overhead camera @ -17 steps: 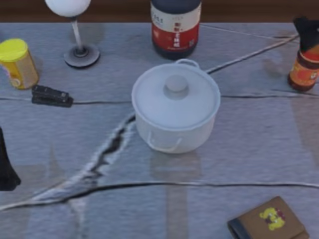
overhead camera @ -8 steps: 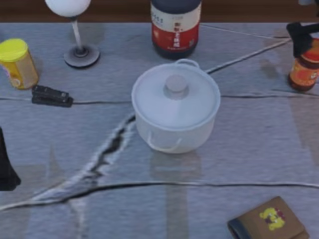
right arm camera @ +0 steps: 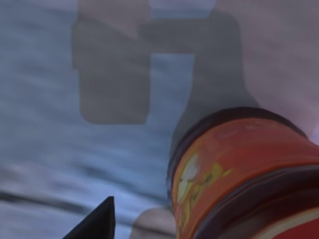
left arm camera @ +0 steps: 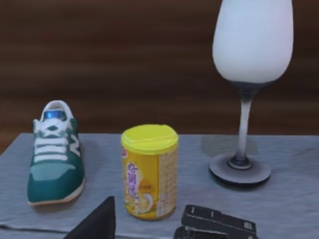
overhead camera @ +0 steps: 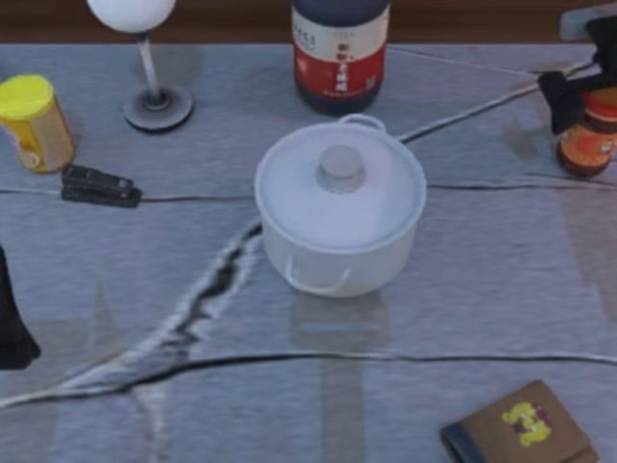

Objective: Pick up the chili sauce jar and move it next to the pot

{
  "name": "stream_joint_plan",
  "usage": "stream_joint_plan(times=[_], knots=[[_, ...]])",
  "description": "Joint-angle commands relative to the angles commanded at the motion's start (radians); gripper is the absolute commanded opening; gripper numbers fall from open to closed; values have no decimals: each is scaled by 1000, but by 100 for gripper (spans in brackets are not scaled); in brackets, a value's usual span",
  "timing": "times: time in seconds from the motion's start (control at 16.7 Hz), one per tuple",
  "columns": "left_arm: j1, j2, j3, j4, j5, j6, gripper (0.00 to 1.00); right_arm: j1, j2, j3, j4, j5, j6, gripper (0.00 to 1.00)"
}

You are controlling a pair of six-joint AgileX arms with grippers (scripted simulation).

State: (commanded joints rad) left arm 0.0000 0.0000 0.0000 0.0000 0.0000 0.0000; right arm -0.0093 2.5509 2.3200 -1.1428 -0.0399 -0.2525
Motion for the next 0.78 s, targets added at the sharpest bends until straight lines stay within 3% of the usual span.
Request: stream_joint_plan(times=[0.18,0.78], knots=[[0,0,0,0,0,0,100,0,0,0,0,0,0,100],[0,0,0,0,0,0,100,0,0,0,0,0,0,25]])
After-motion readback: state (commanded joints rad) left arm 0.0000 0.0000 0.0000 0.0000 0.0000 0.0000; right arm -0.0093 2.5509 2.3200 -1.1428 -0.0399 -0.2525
